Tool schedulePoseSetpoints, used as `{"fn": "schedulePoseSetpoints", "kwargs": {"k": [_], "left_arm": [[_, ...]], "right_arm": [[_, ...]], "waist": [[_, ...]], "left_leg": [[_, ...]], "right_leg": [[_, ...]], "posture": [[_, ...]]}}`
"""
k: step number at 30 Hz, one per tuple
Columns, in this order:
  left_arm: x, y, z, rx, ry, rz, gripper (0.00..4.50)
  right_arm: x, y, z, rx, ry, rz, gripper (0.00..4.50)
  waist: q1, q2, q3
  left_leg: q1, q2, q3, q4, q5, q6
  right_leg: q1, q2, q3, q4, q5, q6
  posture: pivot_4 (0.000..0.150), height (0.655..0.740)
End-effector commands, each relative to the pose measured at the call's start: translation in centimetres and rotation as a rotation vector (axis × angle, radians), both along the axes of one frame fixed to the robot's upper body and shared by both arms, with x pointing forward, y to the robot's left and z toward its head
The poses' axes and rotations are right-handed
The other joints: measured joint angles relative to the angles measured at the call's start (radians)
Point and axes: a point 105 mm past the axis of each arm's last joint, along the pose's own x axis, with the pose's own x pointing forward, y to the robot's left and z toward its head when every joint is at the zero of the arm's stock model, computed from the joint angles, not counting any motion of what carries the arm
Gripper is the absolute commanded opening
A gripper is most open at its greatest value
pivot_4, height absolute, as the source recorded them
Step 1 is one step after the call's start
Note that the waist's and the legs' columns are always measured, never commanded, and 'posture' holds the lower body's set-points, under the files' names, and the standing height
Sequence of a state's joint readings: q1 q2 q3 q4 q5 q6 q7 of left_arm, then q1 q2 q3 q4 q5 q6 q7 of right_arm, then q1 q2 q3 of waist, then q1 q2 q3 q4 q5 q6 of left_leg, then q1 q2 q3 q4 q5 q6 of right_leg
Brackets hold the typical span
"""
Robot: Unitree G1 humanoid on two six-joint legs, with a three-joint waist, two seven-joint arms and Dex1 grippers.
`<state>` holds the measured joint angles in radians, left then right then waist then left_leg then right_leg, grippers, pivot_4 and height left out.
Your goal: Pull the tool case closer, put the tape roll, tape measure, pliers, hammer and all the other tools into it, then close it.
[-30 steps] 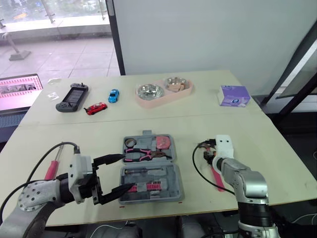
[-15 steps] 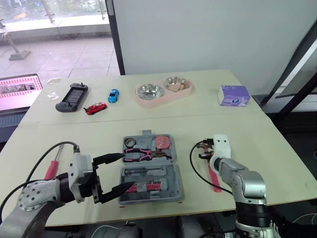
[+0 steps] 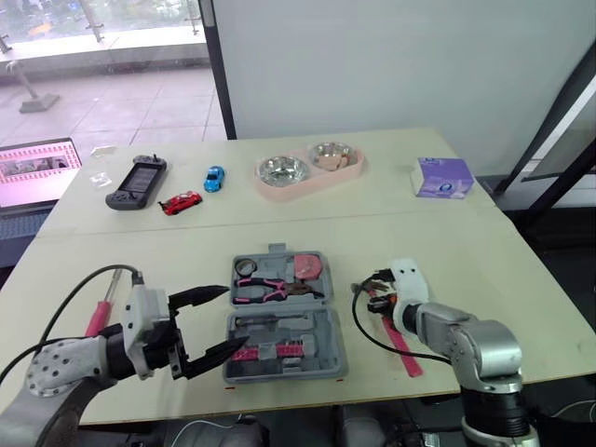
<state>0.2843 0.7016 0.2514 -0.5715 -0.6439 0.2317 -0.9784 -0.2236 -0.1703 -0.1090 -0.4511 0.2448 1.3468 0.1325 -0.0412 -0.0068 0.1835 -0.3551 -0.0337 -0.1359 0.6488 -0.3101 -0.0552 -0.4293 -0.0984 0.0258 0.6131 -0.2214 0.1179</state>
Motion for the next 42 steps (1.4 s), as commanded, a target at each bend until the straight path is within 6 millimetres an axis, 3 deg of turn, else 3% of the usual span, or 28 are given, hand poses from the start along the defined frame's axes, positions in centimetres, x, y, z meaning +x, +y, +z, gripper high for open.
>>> {"fn": "schedulePoseSetpoints", "kwargs": {"k": [1,5,9,15,19,25,27,29,31,33,36,42], "left_arm": [[-0.3,0.0,1.1,0.008,-0.045,-0.004,4.5],[-0.4,0.2,1.1,0.015,-0.043,-0.006,4.5],[-0.3,0.3,1.2,0.025,-0.046,-0.016,4.5],[-0.3,0.3,1.3,0.032,-0.046,-0.027,4.5],[-0.1,0.4,1.5,0.032,-0.052,-0.024,4.5],[-0.2,0.6,1.6,0.033,-0.054,-0.015,4.5],[-0.1,0.7,1.5,0.032,-0.052,-0.014,4.5],[-0.2,0.7,1.2,0.032,-0.041,-0.015,4.5],[-0.2,0.6,1.1,0.027,-0.031,-0.019,4.5],[0.0,0.5,1.1,0.023,-0.029,-0.025,4.5],[0.5,0.7,1.4,0.029,-0.038,-0.031,4.5],[0.6,0.5,1.5,0.026,-0.041,-0.039,4.5]], "right_arm": [[-0.3,0.7,1.0,0.011,-0.07,-0.051,0.03],[-0.7,1.2,0.0,0.017,-0.05,-0.1,0.03],[-0.8,0.1,-1.9,-0.02,-0.028,-0.162,0.03],[-0.6,-0.2,-2.3,-0.007,-0.026,-0.143,2.69],[-0.8,-2.0,1.3,-0.029,-0.101,-0.117,4.48],[-1.9,-3.3,5.9,-0.082,-0.129,0.081,4.48],[-1.7,-1.9,8.1,-0.163,-0.2,0.333,4.48],[-1.8,0.4,10.7,-0.433,-0.387,0.818,4.48],[-1.7,0.5,10.3,-0.674,-0.418,1.176,4.48],[-0.9,-0.1,9.8,-0.85,-0.431,1.401,4.48],[0.5,-0.1,8.5,-1.089,-0.459,1.765,4.48],[2.0,0.2,5.6,-1.358,-0.431,2.261,4.48]], "waist": [[0.0,0.0,0.0],[0.001,0.0,0.0],[0.001,0.0,0.0],[0.001,-0.001,-0.001],[0.008,-0.001,0.0],[-0.001,0.0,0.0],[-0.002,0.001,0.0],[-0.004,0.004,0.004],[-0.007,0.002,0.004],[-0.01,-0.006,0.005],[-0.009,-0.007,0.006],[-0.004,-0.008,0.009]], "left_leg": [[0.0,0.0,0.0,0.0,0.0,0.0],[0.0,0.0,0.0,0.0,0.0,0.0],[0.0,0.0,0.0,0.0,0.0,0.0],[0.001,0.0,0.0,0.0,0.0,0.0],[0.0,0.0,0.0,0.001,0.0,0.0],[0.0,0.0,0.0,0.0,0.0,0.0],[0.001,0.0,0.0,0.0,0.0,0.0],[0.0,0.0,0.001,0.0,0.0,0.0],[0.001,0.0,0.004,0.001,0.0,0.0],[0.004,0.003,0.005,0.0,0.0,0.0],[0.004,0.004,0.005,0.0,0.0,0.0],[0.002,0.005,0.006,0.0,0.0,-0.001]], "right_leg": [[0.0,0.0,0.0,0.0,0.0,0.0],[0.0,0.0,0.0,0.0,-0.001,-0.001],[0.0,0.0,0.0,0.0,-0.001,-0.002],[0.001,0.0,0.0,0.0,-0.001,-0.002],[0.001,0.0,0.0,-0.001,-0.001,-0.002],[0.0,0.0,0.0,0.0,-0.001,-0.002],[0.001,0.0,-0.001,0.0,-0.001,-0.002],[0.001,0.0,0.0,-0.001,-0.001,-0.002],[0.001,-0.001,0.0,-0.002,-0.003,0.002],[0.003,0.001,-0.001,-0.001,-0.003,0.009],[0.003,0.002,-0.001,-0.001,0.001,0.003],[0.0,0.002,0.0,-0.001,0.002,0.001]], "posture": [[0.15,0.736],[0.15,0.736],[0.15,0.736],[0.15,0.736],[0.15,0.736],[0.15,0.736],[0.15,0.736],[0.15,0.736],[0.15,0.736],[0.15,0.736],[0.15,0.736],[0.15,0.736]]}}
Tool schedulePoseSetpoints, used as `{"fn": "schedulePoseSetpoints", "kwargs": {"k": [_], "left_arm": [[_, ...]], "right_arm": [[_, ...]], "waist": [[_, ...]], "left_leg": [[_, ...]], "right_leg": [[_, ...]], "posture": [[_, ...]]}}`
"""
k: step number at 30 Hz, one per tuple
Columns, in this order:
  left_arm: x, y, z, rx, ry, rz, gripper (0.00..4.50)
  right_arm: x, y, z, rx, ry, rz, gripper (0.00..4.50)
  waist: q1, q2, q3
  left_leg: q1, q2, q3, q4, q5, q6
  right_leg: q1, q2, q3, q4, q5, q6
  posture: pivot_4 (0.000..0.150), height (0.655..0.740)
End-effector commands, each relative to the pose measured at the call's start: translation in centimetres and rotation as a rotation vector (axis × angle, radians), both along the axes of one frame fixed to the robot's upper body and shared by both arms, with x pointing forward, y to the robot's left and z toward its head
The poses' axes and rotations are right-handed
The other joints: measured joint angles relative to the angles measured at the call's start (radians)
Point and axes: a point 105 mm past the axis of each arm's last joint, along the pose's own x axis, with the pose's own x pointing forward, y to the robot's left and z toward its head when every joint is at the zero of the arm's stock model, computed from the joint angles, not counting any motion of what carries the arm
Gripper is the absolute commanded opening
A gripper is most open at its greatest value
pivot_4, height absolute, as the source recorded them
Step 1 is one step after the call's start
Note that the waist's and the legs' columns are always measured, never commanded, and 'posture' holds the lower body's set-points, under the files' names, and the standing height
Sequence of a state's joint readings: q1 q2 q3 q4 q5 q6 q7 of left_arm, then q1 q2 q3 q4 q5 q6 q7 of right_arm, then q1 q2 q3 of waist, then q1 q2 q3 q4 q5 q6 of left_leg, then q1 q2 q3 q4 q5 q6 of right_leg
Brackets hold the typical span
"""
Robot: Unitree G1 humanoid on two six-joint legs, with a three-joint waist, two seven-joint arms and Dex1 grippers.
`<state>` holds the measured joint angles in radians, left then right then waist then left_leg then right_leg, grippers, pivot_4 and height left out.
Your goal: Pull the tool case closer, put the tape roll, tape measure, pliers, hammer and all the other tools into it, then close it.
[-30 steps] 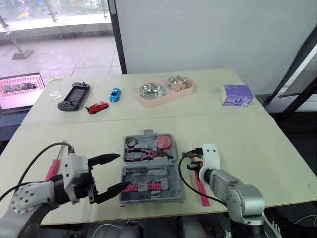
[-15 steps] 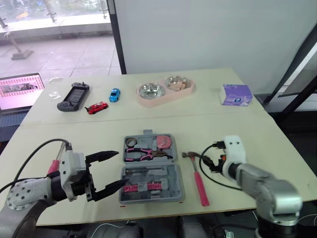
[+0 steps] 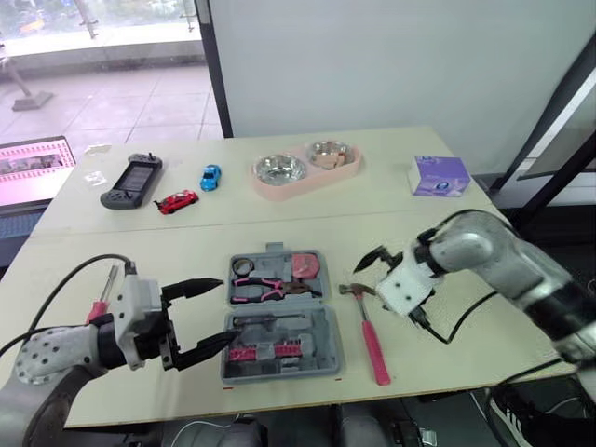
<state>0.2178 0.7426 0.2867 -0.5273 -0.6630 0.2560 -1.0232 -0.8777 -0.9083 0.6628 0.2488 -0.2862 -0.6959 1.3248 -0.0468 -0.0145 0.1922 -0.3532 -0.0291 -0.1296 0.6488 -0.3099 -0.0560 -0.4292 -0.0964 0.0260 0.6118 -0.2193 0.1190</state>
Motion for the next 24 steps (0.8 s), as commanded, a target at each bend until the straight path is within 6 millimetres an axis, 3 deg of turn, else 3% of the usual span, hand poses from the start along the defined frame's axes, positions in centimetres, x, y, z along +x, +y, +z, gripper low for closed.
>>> {"fn": "schedulePoseSetpoints", "kwargs": {"k": [1,13,17,22,23,24], "left_arm": [[-0.3,-0.5,0.6,-0.005,-0.021,-0.019,4.5],[-1.0,-0.1,0.9,-0.006,-0.029,0.028,4.5],[-1.1,-0.1,0.9,-0.006,-0.029,0.037,4.5],[-1.0,-0.1,0.8,-0.004,-0.031,0.046,4.5],[-1.0,-0.1,0.8,-0.006,-0.031,0.048,4.5],[-1.0,-0.1,0.8,-0.007,-0.031,0.048,4.5]], "right_arm": [[0.7,-0.9,-1.2,-0.191,-0.052,0.19,4.48],[1.8,0.3,-6.0,-0.339,-0.005,0.322,4.48],[2.2,-0.2,-7.0,-0.387,-0.011,0.322,2.77],[2.2,-0.1,-6.9,-0.371,-0.019,0.343,0.46],[2.3,0.0,-6.7,-0.36,-0.027,0.34,0.07],[2.4,-0.1,-6.3,-0.345,-0.028,0.328,0.07]], "waist": [[0.003,0.0,0.0],[0.001,-0.002,-0.001],[-0.004,-0.012,-0.007],[-0.017,-0.013,-0.008],[-0.021,-0.013,-0.008],[-0.023,-0.013,-0.008]], "left_leg": [[-0.001,0.0,0.0,0.0,0.0,0.0],[-0.001,0.0,-0.001,0.0,0.001,-0.002],[0.006,0.001,-0.001,0.0,0.001,-0.002],[0.017,0.003,-0.001,-0.001,0.001,-0.002],[0.017,0.004,-0.001,-0.001,0.001,-0.002],[0.017,0.004,-0.001,-0.001,0.001,-0.002]], "right_leg": [[-0.001,0.0,0.0,0.0,0.0,0.0],[-0.002,0.0,0.0,0.002,0.001,-0.002],[0.004,0.002,0.0,0.002,-0.001,-0.007],[0.016,0.004,0.001,0.001,-0.001,-0.008],[0.016,0.005,0.001,0.001,-0.001,-0.008],[0.016,0.006,0.001,0.002,-0.001,-0.008]], "posture": [[0.15,0.736],[0.15,0.736],[0.15,0.736],[0.15,0.736],[0.15,0.736],[0.15,0.736]]}}
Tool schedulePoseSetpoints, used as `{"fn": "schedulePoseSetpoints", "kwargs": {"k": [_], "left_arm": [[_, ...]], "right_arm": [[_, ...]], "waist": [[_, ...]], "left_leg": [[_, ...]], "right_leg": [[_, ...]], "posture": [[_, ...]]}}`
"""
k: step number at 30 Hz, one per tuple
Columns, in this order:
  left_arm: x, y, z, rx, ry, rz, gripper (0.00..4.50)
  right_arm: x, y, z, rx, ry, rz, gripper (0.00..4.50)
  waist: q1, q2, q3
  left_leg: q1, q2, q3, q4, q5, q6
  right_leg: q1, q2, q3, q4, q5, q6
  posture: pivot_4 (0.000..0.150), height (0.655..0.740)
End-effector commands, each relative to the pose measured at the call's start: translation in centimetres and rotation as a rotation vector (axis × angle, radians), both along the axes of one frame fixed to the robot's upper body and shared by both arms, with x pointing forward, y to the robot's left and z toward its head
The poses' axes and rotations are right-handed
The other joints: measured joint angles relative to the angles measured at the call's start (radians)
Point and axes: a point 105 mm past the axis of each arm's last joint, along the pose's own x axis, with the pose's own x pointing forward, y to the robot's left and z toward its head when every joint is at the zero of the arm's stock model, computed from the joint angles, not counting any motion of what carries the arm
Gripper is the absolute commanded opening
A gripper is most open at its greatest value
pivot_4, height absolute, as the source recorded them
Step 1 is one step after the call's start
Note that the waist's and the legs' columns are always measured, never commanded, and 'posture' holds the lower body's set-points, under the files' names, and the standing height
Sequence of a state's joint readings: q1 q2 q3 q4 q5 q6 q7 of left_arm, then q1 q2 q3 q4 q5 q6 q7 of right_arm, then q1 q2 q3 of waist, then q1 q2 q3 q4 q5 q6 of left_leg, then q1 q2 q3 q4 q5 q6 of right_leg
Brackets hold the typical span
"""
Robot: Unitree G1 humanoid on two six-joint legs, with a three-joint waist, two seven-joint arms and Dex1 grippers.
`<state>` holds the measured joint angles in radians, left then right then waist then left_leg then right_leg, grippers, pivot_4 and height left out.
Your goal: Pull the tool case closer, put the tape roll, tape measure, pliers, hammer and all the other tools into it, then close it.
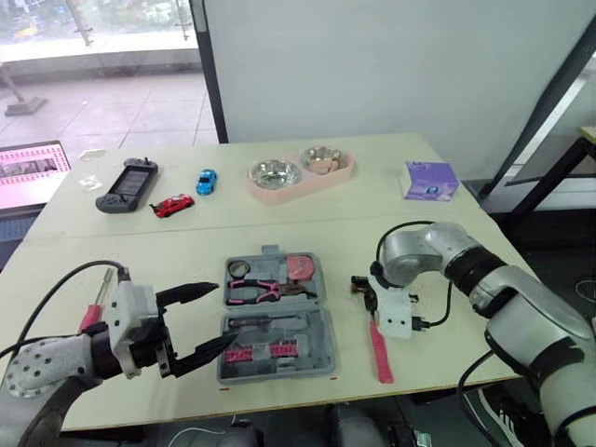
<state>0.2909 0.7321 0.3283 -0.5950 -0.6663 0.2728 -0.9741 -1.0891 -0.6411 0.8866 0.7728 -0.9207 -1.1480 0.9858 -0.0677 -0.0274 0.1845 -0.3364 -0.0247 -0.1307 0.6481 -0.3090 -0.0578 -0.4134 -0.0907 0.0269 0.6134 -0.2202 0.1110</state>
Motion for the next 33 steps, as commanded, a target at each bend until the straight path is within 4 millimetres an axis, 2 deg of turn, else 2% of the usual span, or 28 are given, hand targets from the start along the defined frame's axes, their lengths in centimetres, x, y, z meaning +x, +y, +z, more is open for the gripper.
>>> {"fn": "schedulePoseSetpoints", "kwargs": {"k": [1,5,7,9,12,14,16,18,22,26,33], "left_arm": [[-0.2,-0.3,0.8,-0.011,-0.036,-0.008,4.5],[-0.1,-0.3,0.7,-0.01,-0.034,-0.007,4.5],[0.0,-0.2,0.7,-0.01,-0.035,-0.005,4.5],[0.1,-0.1,0.7,-0.01,-0.035,-0.003,4.5],[0.2,0.0,0.6,-0.012,-0.035,-0.001,4.5],[0.3,-0.1,0.5,-0.013,-0.033,-0.002,4.5],[0.4,-0.3,0.3,-0.018,-0.03,-0.01,4.5],[0.4,-0.4,0.2,-0.02,-0.027,-0.016,4.5],[0.4,-0.3,0.1,-0.02,-0.023,-0.021,4.5],[0.3,-0.2,0.1,-0.02,-0.018,-0.026,4.5],[0.2,-0.2,0.1,-0.019,-0.015,-0.031,4.5]], "right_arm": [[0.0,0.2,0.4,0.047,0.006,-0.015,0.07],[-0.2,0.6,3.6,0.203,0.036,-0.136,0.07],[-1.0,0.6,6.0,0.292,0.105,-0.264,0.07],[-2.6,-0.1,8.6,0.348,0.226,-0.416,0.07],[-5.1,-0.2,11.5,0.446,0.435,-0.689,0.07],[-5.8,0.2,13.0,0.495,0.631,-1.059,0.07],[-5.7,0.1,12.9,0.529,0.77,-1.421,0.07],[-4.6,-0.2,11.4,0.591,0.813,-1.791,0.07],[-3.6,-1.2,9.7,0.649,0.899,-2.23,0.07],[-2.4,-2.7,8.2,0.78,0.864,-2.405,0.07],[-5.1,-1.0,5.5,0.913,0.808,-2.419,0.07]], "waist": [[-0.002,0.0,0.0],[0.0,0.006,0.004],[0.004,0.013,0.009],[0.013,0.017,0.011],[0.028,0.021,0.014],[0.027,0.021,0.014],[0.024,0.021,0.014],[0.025,0.02,0.013],[0.037,0.02,0.013],[0.06,0.019,0.013],[0.052,0.018,0.012]], "left_leg": [[0.0,0.001,0.0,0.0,0.0,0.0],[-0.003,0.001,-0.001,0.0,0.0,0.0],[-0.004,0.001,0.0,0.0,0.0,0.0],[-0.006,0.001,0.0,0.0,0.0,0.0],[-0.01,0.001,-0.001,0.0,0.0,0.001],[-0.013,0.001,-0.002,0.0,0.0,0.001],[-0.014,0.002,-0.002,0.001,0.0,0.001],[-0.014,0.002,-0.001,0.001,0.0,0.001],[-0.021,0.002,-0.001,0.003,0.0,0.001],[-0.027,0.001,0.001,0.003,0.0,0.001],[-0.034,0.001,0.0,0.004,0.0,0.001]], "right_leg": [[0.0,0.001,0.0,0.0,0.0,0.0],[-0.003,0.002,0.0,0.0,0.0,-0.001],[-0.004,0.001,0.001,-0.001,0.001,0.0],[-0.006,0.001,0.001,-0.001,0.001,0.0],[-0.01,0.001,0.001,-0.001,0.001,0.0],[-0.013,0.001,0.0,-0.001,0.0,0.0],[-0.015,0.002,0.0,0.0,0.001,-0.002],[-0.015,0.002,0.0,0.0,0.002,-0.003],[-0.02,0.002,-0.001,-0.001,0.002,-0.003],[-0.026,0.001,0.0,-0.001,0.005,0.0],[-0.03,0.002,-0.001,-0.001,0.005,0.001]], "posture": [[0.15,0.736],[0.15,0.736],[0.15,0.736],[0.15,0.736],[0.15,0.736],[0.15,0.736],[0.15,0.736],[0.15,0.736],[0.15,0.736],[0.15,0.736],[0.15,0.736]]}}
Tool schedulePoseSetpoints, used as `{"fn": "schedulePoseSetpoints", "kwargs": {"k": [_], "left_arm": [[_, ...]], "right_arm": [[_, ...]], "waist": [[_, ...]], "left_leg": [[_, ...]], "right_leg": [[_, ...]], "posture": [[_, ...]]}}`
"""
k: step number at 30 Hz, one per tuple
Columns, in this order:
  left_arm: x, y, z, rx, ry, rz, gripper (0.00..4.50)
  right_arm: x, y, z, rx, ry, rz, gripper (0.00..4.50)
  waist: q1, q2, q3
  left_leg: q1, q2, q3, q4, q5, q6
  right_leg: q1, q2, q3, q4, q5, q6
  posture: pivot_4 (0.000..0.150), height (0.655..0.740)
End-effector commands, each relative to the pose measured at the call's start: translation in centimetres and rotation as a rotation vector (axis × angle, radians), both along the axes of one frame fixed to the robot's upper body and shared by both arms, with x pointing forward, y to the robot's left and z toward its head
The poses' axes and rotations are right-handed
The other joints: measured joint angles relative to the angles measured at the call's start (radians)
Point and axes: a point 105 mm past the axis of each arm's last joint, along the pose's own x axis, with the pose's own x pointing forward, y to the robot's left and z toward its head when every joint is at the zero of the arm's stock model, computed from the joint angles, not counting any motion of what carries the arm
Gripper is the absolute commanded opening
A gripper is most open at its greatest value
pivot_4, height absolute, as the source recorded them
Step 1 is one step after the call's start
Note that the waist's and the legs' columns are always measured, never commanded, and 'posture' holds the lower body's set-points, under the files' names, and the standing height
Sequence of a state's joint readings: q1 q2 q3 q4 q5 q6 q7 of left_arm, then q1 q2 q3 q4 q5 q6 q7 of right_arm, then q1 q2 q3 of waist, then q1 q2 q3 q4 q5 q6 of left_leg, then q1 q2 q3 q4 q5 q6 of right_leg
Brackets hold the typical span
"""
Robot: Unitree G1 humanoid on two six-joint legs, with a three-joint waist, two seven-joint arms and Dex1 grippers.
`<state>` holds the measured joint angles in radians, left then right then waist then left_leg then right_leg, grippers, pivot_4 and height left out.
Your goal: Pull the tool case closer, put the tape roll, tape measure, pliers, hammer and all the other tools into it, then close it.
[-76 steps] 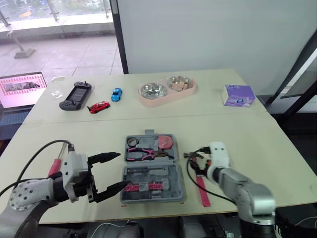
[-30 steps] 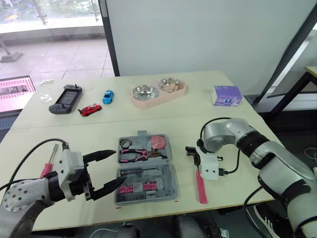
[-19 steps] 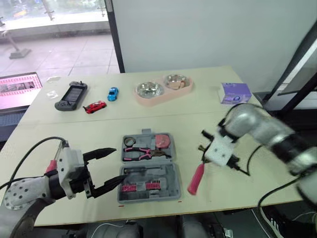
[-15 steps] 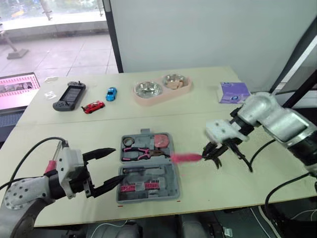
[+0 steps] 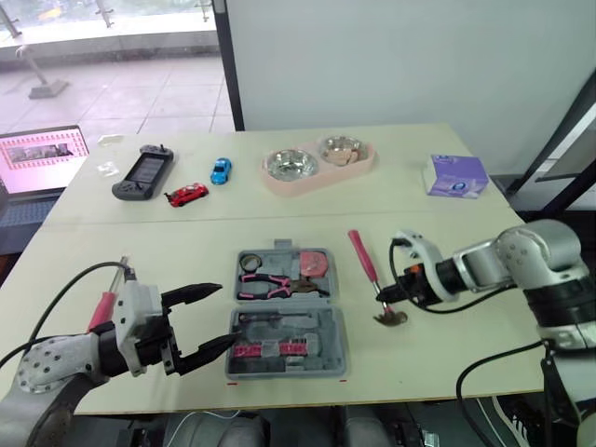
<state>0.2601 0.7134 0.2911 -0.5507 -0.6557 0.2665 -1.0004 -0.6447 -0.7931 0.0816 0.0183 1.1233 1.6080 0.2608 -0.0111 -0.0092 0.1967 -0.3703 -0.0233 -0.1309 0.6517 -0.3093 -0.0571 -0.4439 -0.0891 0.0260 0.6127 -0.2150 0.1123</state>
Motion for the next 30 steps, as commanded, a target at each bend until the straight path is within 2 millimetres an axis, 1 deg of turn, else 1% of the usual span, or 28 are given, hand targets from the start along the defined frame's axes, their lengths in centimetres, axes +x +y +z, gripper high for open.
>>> {"fn": "schedulePoseSetpoints", "kwargs": {"k": [1,4,6,8,10,13,17,18,19,20,21,23,24,27,30], "left_arm": [[-0.2,0.0,0.7,0.003,-0.036,-0.008,4.5],[-0.2,-0.1,0.7,0.003,-0.035,-0.009,4.5],[-0.3,-0.2,0.7,0.002,-0.035,-0.009,4.5],[-0.2,-0.2,0.7,0.002,-0.034,-0.008,4.5],[-0.2,-0.2,0.8,0.001,-0.035,-0.009,4.5],[-0.1,-0.2,0.9,0.003,-0.038,-0.008,4.5],[-0.1,-0.2,0.9,0.002,-0.037,-0.011,4.5],[0.0,-0.2,0.9,0.002,-0.036,-0.012,4.5],[0.0,-0.2,0.9,0.003,-0.036,-0.014,4.5],[0.0,-0.2,0.9,0.003,-0.036,-0.015,4.5],[0.1,-0.2,0.9,0.004,-0.036,-0.015,4.5],[0.1,-0.2,1.0,0.003,-0.037,-0.017,4.5],[0.2,-0.2,1.0,0.003,-0.037,-0.018,4.5],[0.2,-0.1,1.0,0.005,-0.036,-0.021,4.5],[0.3,-0.1,1.0,0.006,-0.037,-0.025,4.5]], "right_arm": [[-0.6,1.2,0.0,0.001,-0.106,-0.063,0.07],[-0.3,0.7,-1.8,-0.063,-0.159,-0.267,0.07],[-0.3,0.8,-2.6,-0.081,-0.167,-0.355,0.07],[-0.5,0.6,-3.4,-0.114,-0.164,-0.438,0.07],[-1.2,0.4,-4.8,-0.151,-0.136,-0.506,0.07],[-1.9,0.3,-5.7,-0.19,-0.125,-0.543,0.07],[-2.1,0.3,-6.0,-0.227,-0.154,-0.529,0.07],[-2.0,0.4,-5.9,-0.215,-0.164,-0.535,0.97],[-2.0,0.9,-5.8,-0.198,-0.18,-0.524,1.26],[-1.8,1.1,-5.5,-0.191,-0.213,-0.518,1.71],[-1.7,1.3,-5.3,-0.187,-0.237,-0.514,2.26],[-2.0,1.3,-5.1,-0.18,-0.284,-0.511,3.2],[-2.1,1.3,-4.9,-0.192,-0.323,-0.496,3.2],[-2.4,1.4,-4.0,-0.256,-0.538,-0.394,3.2],[-3.2,1.4,-4.3,-0.318,-0.728,-0.315,3.2]], "waist": [[-0.006,0.0,0.0],[-0.006,0.0,-0.001],[-0.006,0.0,-0.001],[-0.006,0.0,-0.001],[-0.005,0.0,-0.003],[-0.001,0.0,-0.008],[-0.002,0.001,-0.009],[-0.003,0.001,-0.009],[-0.003,0.001,-0.009],[-0.004,0.001,-0.009],[-0.006,0.001,-0.009],[-0.008,0.001,-0.009],[-0.007,0.001,-0.009],[-0.005,0.001,-0.009],[-0.007,0.0,-0.009]], "left_leg": [[0.0,0.0,0.001,0.0,0.0,0.0],[0.002,0.001,0.001,0.002,0.0,0.0],[0.002,0.001,0.0,0.003,0.0,0.0],[0.002,0.001,0.0,0.004,0.0,0.0],[0.002,0.001,0.0,0.004,0.0,0.0],[0.002,0.001,-0.001,0.004,0.0,0.0],[0.003,0.001,-0.001,0.004,0.0,0.0],[0.005,0.001,-0.001,0.003,0.0,0.001],[0.008,0.001,-0.001,0.002,0.0,0.001],[0.013,0.001,-0.001,0.0,0.0,0.001],[0.017,0.001,-0.001,-0.002,0.0,0.001],[0.017,0.001,-0.001,-0.002,0.0,0.001],[0.017,0.001,-0.001,-0.002,0.0,0.001],[0.016,0.001,-0.001,-0.002,0.0,0.001],[0.016,0.001,-0.001,-0.002,0.0,0.001]], "right_leg": [[0.0,0.0,0.0,0.0,0.0,0.0],[0.001,0.001,0.001,0.002,0.001,-0.001],[0.001,0.002,0.001,0.002,0.001,-0.002],[0.002,0.002,0.001,0.002,0.001,-0.002],[0.002,0.002,0.001,0.001,0.001,-0.002],[0.003,0.002,0.0,0.001,0.001,-0.002],[0.005,0.002,0.001,0.001,0.001,-0.002],[0.006,0.002,0.0,0.001,0.001,-0.002],[0.008,0.002,0.001,0.0,0.001,-0.002],[0.012,0.002,0.0,-0.001,0.0,-0.002],[0.015,0.002,0.0,-0.001,-0.002,-0.004],[0.015,0.002,0.0,-0.001,-0.002,-0.004],[0.015,0.002,0.001,-0.001,-0.003,-0.003],[0.015,0.002,0.001,-0.001,-0.003,-0.002],[0.015,0.002,0.0,-0.001,-0.003,-0.001]], "posture": [[0.15,0.736],[0.15,0.736],[0.15,0.736],[0.15,0.736],[0.15,0.736],[0.15,0.736],[0.15,0.736],[0.15,0.736],[0.15,0.736],[0.15,0.736],[0.15,0.736],[0.15,0.736],[0.15,0.736],[0.15,0.736],[0.15,0.736]]}}
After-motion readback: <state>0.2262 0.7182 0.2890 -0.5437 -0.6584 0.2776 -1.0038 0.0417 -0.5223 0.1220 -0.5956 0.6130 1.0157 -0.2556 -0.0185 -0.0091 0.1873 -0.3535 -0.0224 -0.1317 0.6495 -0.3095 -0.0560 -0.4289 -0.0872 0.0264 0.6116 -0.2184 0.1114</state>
